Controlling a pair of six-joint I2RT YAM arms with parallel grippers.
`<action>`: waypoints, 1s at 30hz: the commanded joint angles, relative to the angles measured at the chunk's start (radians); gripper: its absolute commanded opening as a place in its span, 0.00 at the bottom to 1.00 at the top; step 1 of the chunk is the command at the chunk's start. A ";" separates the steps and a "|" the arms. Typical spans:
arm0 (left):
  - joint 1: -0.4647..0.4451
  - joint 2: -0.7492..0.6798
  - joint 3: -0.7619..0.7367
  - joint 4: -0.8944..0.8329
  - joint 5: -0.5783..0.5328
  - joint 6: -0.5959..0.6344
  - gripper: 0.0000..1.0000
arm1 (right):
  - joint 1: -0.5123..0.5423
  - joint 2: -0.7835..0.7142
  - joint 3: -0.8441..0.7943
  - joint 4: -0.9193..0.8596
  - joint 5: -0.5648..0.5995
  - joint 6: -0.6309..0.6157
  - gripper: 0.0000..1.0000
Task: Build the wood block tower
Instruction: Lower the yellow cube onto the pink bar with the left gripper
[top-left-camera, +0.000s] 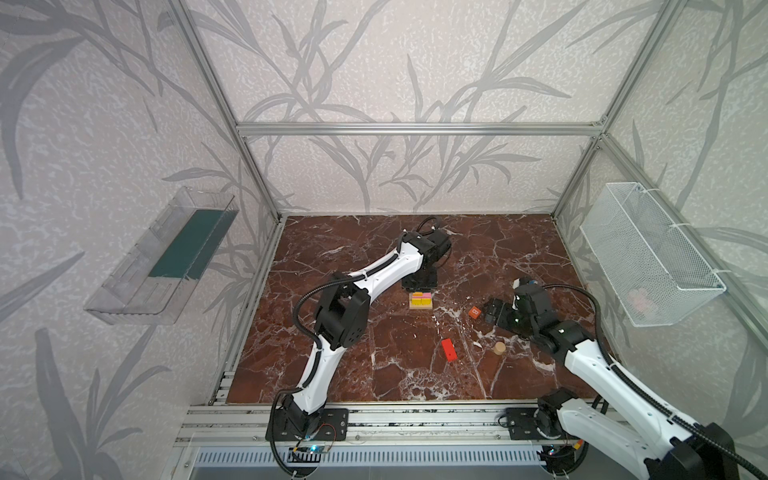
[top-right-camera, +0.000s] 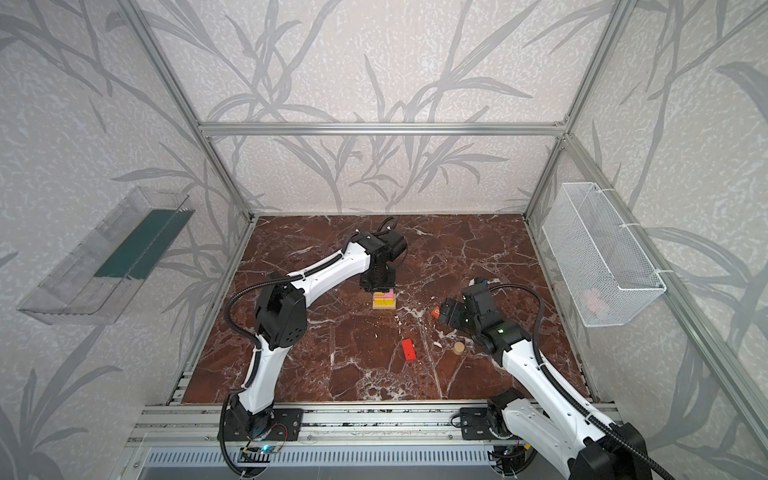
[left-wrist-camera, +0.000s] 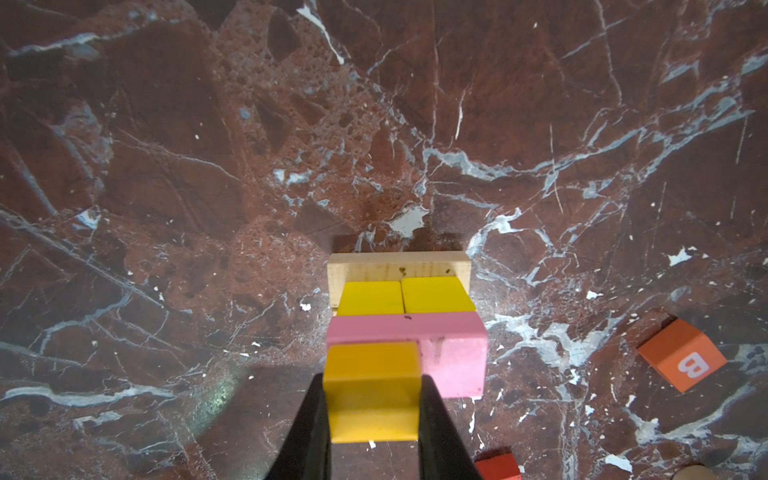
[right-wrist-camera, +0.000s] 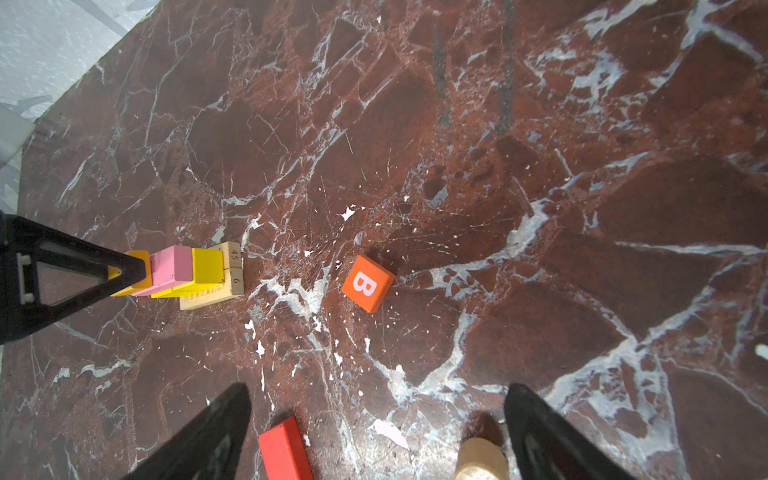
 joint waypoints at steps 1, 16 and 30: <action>0.004 0.013 0.021 -0.027 -0.003 0.011 0.24 | -0.004 0.004 -0.005 0.005 -0.006 -0.010 0.96; 0.004 0.016 0.021 -0.038 -0.008 0.005 0.29 | -0.006 0.009 -0.002 0.009 -0.011 -0.010 0.96; 0.004 0.008 0.019 -0.049 -0.020 -0.002 0.36 | -0.006 0.003 -0.004 0.010 -0.012 -0.007 0.95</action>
